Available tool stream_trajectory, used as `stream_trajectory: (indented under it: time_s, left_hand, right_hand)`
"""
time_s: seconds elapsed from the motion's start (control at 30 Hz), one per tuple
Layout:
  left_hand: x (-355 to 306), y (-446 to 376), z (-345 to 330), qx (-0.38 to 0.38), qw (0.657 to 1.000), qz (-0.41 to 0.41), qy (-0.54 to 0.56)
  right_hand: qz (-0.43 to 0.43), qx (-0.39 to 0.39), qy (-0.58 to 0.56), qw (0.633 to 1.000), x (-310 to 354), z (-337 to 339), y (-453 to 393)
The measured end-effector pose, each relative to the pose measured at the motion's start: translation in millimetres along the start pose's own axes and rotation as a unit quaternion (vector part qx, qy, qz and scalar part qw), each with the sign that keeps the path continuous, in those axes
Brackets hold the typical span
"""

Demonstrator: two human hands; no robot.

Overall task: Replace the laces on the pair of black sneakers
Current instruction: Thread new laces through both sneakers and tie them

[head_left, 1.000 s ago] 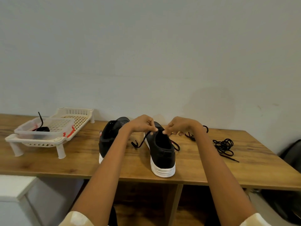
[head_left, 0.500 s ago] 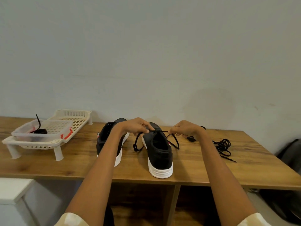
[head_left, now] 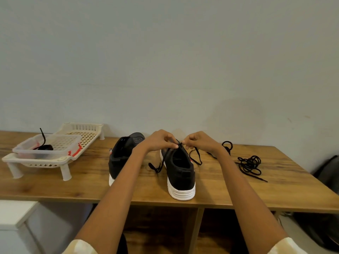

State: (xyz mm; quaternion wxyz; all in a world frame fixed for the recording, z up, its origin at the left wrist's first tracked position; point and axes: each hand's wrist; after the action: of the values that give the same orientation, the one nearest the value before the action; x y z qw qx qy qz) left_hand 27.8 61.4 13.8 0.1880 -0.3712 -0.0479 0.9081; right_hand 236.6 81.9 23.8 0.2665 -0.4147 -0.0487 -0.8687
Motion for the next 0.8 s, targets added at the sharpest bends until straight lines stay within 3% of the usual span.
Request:
stream_trajectory:
  time_s: [0.23,0.63,0.8]
  left_hand:
    - [0,-5,-11,-0.054,0.998,0.035,0.01]
    - [13,5,8,0.034,0.997,0.053,0.039]
    - [17,7,7,0.048,0.996,0.066,0.031]
  right_hand:
    - [-0.035,-0.032,0.008,0.999,-10,-9,-8]
    - [-0.081,0.029,0.044,0.995,-16,-7,-4]
    - [-0.094,-0.012,0.126,0.987,-21,1,-6]
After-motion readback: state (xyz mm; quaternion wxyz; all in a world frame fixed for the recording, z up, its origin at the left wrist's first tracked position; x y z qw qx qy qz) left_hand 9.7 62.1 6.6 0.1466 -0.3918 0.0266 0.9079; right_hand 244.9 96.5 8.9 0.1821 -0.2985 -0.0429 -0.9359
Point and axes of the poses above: each hand's wrist, its own y-axis away from the middle knuckle, its own z-axis out of the back of the hand, x = y × z, and after that the axes turned 1 degree about -x, right-handed
